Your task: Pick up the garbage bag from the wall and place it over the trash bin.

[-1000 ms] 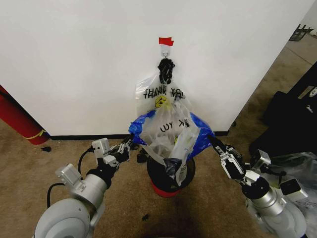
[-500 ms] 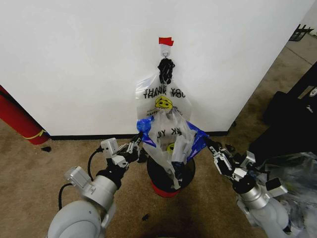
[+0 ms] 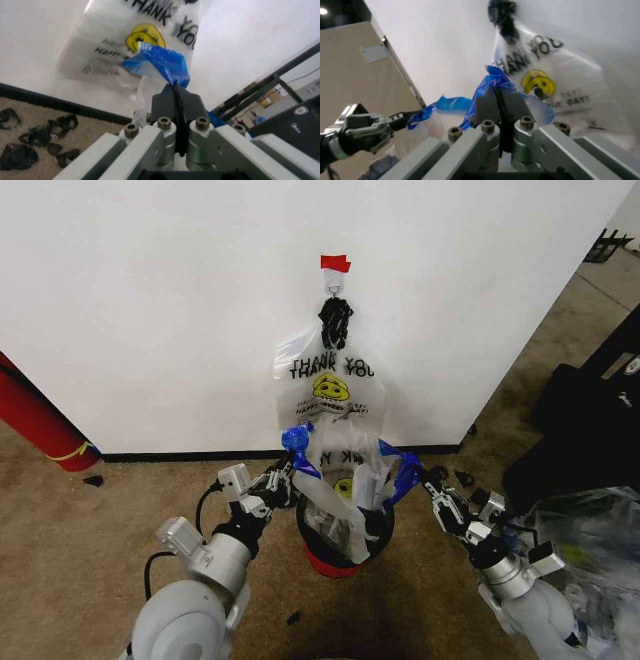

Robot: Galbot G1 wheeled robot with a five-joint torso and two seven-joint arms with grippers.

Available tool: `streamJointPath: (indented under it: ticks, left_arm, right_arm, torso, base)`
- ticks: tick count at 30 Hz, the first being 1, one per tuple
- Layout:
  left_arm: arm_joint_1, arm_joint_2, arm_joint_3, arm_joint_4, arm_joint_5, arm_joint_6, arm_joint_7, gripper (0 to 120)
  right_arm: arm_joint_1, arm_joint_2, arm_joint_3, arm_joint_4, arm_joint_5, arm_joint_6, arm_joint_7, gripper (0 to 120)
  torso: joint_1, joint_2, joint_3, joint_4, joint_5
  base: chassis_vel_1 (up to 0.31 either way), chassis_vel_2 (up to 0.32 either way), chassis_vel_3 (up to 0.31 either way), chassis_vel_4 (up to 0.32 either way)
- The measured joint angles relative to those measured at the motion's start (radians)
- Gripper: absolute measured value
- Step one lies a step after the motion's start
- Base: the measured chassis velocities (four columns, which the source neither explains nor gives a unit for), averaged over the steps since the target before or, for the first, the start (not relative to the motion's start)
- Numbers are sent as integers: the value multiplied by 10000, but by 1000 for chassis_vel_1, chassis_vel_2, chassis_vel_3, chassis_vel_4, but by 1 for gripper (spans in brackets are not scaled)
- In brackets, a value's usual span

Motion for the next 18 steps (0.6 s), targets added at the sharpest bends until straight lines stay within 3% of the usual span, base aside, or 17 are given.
streamJointPath:
  ticks: [11, 18]
  left_arm:
    - [-138, -753, 472, 1382, 634, -629, 198, 0]
    - [364, -533, 493, 1638, 920, -680, 221, 0]
  right_arm:
    - [407, 481, -346, -1071, -694, 279, 108, 0]
    - [34, 742, -427, -1496, -1158, 593, 121, 0]
  torso:
    - [0, 0, 0, 0, -1]
    - [0, 0, 0, 0, -1]
  base:
    - [0, 0, 0, 0]
    - [0, 0, 0, 0]
